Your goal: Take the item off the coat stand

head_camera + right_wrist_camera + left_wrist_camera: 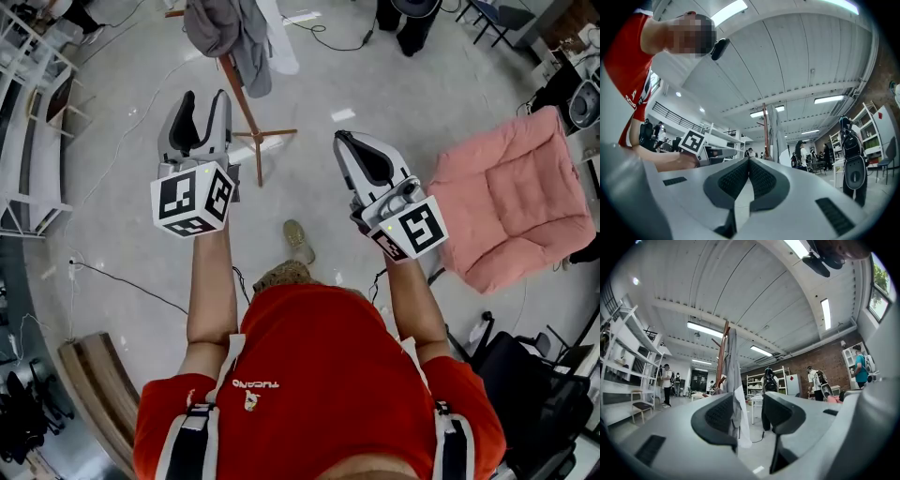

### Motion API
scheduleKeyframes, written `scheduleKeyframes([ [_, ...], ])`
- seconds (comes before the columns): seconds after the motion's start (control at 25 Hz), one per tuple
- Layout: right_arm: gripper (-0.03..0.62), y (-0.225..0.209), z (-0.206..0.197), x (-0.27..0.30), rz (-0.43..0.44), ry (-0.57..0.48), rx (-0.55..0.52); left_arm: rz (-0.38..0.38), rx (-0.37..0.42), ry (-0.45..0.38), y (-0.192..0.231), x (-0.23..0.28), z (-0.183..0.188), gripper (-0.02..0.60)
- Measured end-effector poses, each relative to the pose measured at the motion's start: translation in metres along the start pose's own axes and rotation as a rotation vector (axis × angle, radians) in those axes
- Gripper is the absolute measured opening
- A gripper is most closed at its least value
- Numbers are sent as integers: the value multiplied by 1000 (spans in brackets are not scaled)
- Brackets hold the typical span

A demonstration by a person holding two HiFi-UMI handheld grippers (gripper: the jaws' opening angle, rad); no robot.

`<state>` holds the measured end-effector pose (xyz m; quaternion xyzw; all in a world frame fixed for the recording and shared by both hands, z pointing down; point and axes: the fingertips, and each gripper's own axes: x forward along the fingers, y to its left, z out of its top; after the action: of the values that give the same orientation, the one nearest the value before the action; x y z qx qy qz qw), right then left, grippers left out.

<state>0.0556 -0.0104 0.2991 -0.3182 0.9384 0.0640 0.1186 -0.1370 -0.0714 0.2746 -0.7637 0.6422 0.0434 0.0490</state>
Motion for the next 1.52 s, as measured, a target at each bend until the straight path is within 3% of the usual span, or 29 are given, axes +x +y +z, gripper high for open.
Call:
scheduleKeyframes([
  [0.64, 25, -92, -47, 169, 68, 67, -11, 126, 43, 68, 110, 193, -44, 236],
  [1.16, 25, -143, -84, 208, 96, 82, 25, 236, 77, 143, 154, 269, -78, 236],
  [1.4, 25, -162, -87, 218, 149, 72, 48, 298, 86, 164, 162, 280, -84, 82],
  [1.52, 25, -174, -86, 218, 182, 63, 62, 320, 79, 163, 162, 279, -82, 35],
])
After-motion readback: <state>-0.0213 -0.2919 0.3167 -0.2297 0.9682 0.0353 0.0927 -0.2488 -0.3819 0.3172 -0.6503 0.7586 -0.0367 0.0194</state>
